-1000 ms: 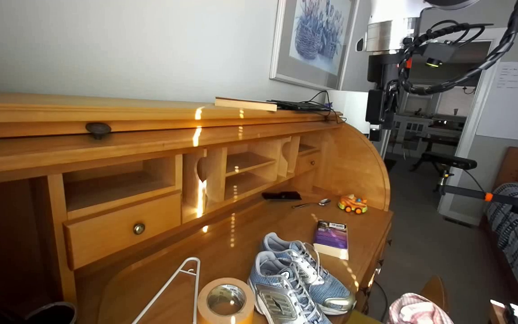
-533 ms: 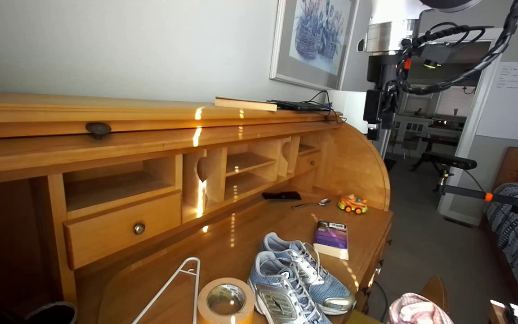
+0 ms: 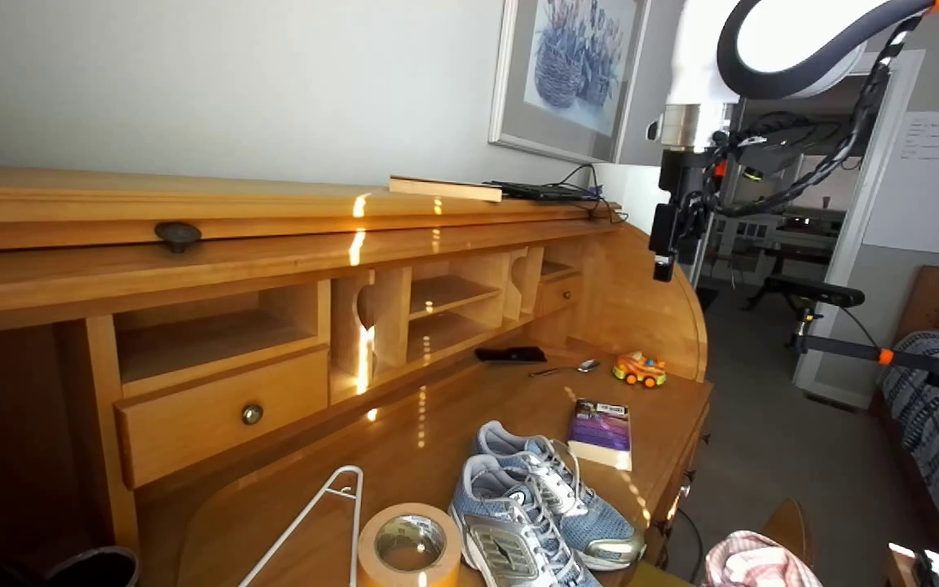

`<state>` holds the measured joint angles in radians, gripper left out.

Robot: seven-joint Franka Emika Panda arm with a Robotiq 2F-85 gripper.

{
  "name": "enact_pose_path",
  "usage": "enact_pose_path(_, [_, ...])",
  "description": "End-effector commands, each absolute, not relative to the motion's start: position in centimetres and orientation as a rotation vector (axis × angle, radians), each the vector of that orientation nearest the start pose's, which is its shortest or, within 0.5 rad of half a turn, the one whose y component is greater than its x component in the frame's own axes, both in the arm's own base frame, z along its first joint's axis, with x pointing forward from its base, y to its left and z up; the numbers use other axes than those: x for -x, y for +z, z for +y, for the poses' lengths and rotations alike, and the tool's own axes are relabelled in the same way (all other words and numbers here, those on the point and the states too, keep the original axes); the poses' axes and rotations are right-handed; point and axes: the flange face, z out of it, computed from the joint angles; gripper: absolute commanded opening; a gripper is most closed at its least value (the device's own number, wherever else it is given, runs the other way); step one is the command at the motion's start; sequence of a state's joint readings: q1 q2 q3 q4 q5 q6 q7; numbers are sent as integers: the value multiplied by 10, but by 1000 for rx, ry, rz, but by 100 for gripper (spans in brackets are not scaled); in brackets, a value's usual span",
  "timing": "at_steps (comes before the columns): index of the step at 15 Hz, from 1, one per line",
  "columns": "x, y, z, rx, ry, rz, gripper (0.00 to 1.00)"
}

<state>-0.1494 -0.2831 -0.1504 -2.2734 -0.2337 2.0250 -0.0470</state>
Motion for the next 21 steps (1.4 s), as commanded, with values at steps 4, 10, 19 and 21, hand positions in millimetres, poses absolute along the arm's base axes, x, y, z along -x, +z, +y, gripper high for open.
enact_pose_path(4, [-451, 398, -192, 3258, 106, 105, 100])
enact_pose_path(10, [-452, 386, -193, 3270, 165, 122, 100])
enact_pose_path(19, [-461, 317, -221, 3237, 310, 110, 100])
enact_pose_path(21, [-466, 294, -230, 3232, 335, 104, 100])
